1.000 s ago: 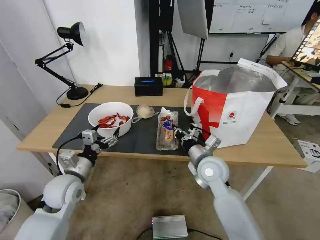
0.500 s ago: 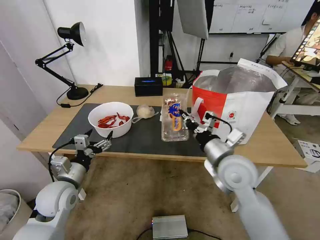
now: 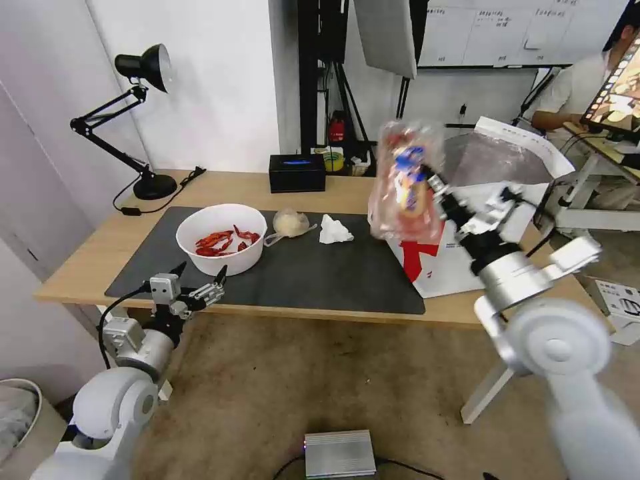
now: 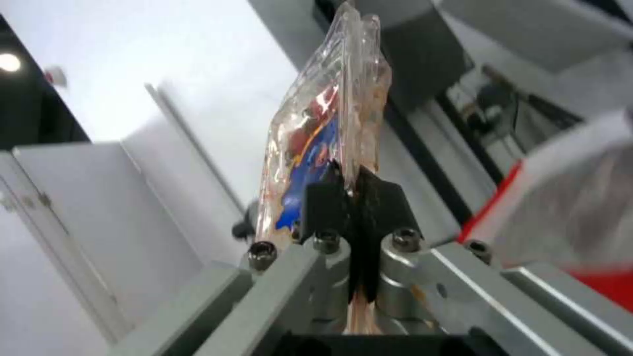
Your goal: Pick up the trash from the table and place it into the takeout bag.
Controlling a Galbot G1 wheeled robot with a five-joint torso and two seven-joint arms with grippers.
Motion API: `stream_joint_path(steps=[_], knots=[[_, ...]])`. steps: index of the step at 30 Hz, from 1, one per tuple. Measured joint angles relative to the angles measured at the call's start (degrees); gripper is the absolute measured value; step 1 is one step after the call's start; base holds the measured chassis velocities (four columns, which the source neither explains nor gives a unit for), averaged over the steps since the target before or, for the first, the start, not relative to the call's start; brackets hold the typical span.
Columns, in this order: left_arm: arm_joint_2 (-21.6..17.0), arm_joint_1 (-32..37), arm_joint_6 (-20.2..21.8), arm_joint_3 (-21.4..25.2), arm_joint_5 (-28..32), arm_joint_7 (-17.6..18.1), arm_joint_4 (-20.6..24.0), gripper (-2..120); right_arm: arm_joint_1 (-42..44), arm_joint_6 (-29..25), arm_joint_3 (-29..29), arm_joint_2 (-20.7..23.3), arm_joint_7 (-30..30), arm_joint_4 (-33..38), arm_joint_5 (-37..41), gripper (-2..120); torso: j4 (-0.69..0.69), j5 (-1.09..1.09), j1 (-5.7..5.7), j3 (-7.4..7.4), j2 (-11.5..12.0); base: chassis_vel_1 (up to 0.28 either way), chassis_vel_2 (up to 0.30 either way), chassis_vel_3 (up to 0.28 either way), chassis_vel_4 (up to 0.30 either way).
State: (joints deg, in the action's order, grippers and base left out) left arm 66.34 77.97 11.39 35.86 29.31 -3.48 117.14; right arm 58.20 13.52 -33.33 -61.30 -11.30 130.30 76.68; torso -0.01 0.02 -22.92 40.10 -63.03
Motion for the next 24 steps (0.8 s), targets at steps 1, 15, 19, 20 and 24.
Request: stream_joint_path(steps=[1,15,19,20,24], knots=[[0.1,0.2,-0.1,0.0,-0.2,-0.1,0.0,100,-0.8,-0.4,-1.1,1.3,-0.2,-0.4,1.7,0,0.0,-0.01,0.0,0.0,0.0,0.0,0.0,0.0,0.0],[0.8,0.7,-0.4,0.5,-0.6,-0.5,0.3,100,-11.1,-1.4,-3.9,8.4,-7.2,-8.7,9.5,0,0.01,0.0,0.0,0.0,0.0,0.0,0.0,0.0,0.0],[0.6,0.8,-0.4,0.9,-0.4,-0.5,0.4,100,-13.5,-1.4,-3.0,9.1,-10.0,-10.9,10.6,0,0.01,-0.01,0.0,0.0,0.0,0.0,0.0,0.0,0.0],[0.6,0.9,-0.4,1.1,-0.3,-0.5,0.4,100,-14.8,-1.4,-2.6,9.4,-11.7,-11.9,11.5,0,0.01,-0.01,0.0,0.0,0.0,0.0,0.0,0.0,0.0],[0.5,1.2,-0.4,1.4,-0.2,-0.5,0.7,100,-19.4,-0.9,-1.4,9.8,-17.1,-15.1,14.8,0,0.01,-0.02,0.0,0.0,0.0,0.0,0.0,0.0,0.0]])
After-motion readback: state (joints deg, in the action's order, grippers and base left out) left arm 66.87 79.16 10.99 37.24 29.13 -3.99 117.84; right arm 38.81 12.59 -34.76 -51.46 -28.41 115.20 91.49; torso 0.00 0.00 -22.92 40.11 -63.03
